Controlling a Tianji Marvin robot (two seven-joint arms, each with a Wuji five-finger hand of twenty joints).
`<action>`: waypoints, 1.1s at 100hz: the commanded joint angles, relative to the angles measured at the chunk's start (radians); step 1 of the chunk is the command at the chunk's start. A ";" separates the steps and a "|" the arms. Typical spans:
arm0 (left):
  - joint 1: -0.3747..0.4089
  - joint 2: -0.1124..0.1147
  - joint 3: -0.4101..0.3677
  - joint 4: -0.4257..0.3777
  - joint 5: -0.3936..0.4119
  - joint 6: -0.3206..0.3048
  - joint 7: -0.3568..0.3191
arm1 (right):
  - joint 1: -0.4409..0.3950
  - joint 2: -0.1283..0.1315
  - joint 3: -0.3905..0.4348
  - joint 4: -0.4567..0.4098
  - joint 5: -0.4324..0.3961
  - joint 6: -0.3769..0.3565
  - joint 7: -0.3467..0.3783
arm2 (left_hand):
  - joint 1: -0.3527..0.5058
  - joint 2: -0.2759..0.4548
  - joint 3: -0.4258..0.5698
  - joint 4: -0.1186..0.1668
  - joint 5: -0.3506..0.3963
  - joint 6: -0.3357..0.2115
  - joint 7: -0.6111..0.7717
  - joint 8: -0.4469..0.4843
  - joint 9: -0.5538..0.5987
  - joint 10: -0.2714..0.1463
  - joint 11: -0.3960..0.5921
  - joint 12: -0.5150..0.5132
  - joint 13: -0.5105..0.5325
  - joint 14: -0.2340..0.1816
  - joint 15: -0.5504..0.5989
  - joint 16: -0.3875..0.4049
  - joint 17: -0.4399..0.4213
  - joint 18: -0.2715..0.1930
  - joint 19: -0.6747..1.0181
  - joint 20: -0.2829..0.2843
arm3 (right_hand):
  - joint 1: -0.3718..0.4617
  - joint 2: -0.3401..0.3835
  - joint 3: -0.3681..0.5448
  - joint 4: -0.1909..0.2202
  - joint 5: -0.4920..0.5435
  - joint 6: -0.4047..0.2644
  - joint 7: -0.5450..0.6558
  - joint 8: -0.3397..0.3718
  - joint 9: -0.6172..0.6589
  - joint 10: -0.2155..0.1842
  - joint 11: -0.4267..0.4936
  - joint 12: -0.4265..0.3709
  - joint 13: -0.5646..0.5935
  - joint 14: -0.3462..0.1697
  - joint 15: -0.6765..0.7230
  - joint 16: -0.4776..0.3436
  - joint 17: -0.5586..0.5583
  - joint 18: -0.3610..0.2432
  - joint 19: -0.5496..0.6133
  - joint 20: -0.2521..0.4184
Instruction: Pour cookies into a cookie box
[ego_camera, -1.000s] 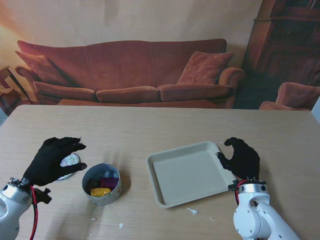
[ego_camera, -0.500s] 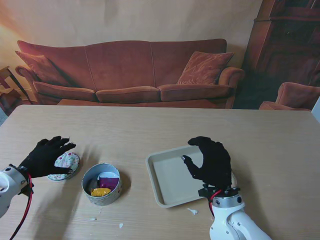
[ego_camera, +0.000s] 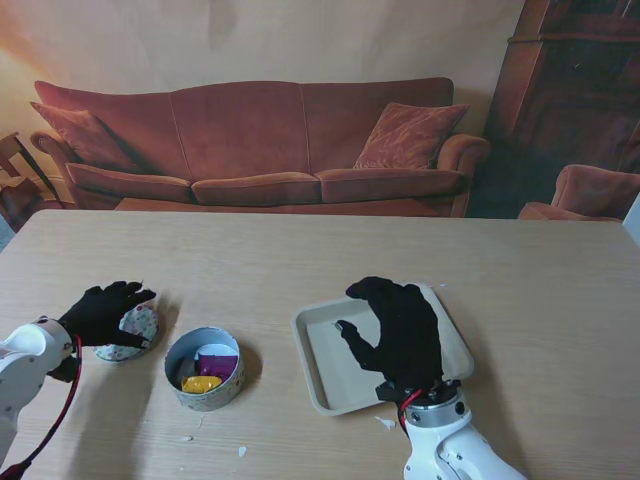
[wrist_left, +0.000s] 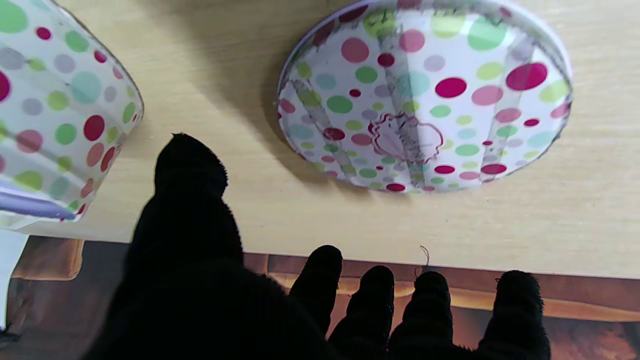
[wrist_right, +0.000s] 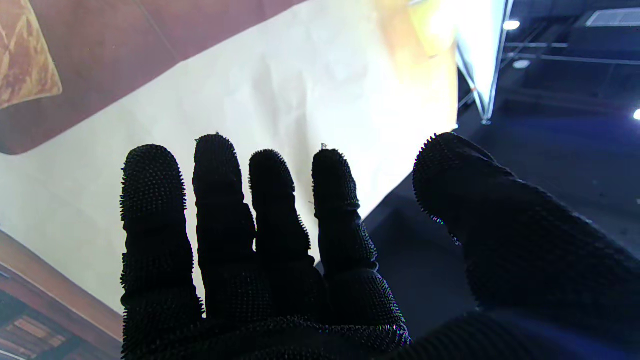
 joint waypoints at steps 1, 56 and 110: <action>-0.017 0.004 0.014 0.022 0.004 0.013 -0.017 | -0.006 -0.006 -0.005 -0.011 0.002 -0.002 0.008 | -0.022 -0.029 -0.012 0.021 -0.038 -0.003 -0.016 -0.002 -0.034 -0.007 -0.017 -0.007 -0.039 -0.009 -0.006 -0.025 0.003 0.006 -0.014 0.015 | 0.004 0.034 0.016 0.064 0.022 -0.020 -0.067 0.011 0.021 -0.022 -0.014 -0.007 0.014 -0.014 0.013 -0.011 -0.016 -0.021 -0.017 -0.006; -0.147 0.018 0.162 0.215 0.020 0.089 -0.010 | -0.022 -0.003 -0.007 -0.028 0.017 -0.041 0.055 | -0.027 -0.046 0.012 0.020 -0.036 0.011 -0.007 0.009 -0.008 0.000 -0.005 0.013 0.052 0.036 0.041 0.007 0.054 0.047 0.097 0.090 | 0.023 0.060 0.004 0.036 0.038 -0.035 -0.065 -0.037 0.024 -0.027 -0.035 -0.015 0.019 -0.026 0.010 -0.014 -0.051 0.005 -0.047 -0.012; -0.188 0.016 0.269 0.336 -0.055 0.150 0.003 | -0.022 -0.010 -0.011 -0.028 0.039 -0.048 0.051 | -0.073 -0.174 0.175 0.001 -0.005 0.090 0.007 0.028 0.030 0.036 0.131 0.206 0.210 0.091 0.295 0.350 0.197 0.046 0.714 0.401 | 0.014 0.077 -0.008 0.043 0.042 -0.037 -0.066 -0.047 0.013 -0.026 -0.040 -0.015 0.000 -0.033 0.006 -0.013 -0.111 0.001 -0.095 -0.009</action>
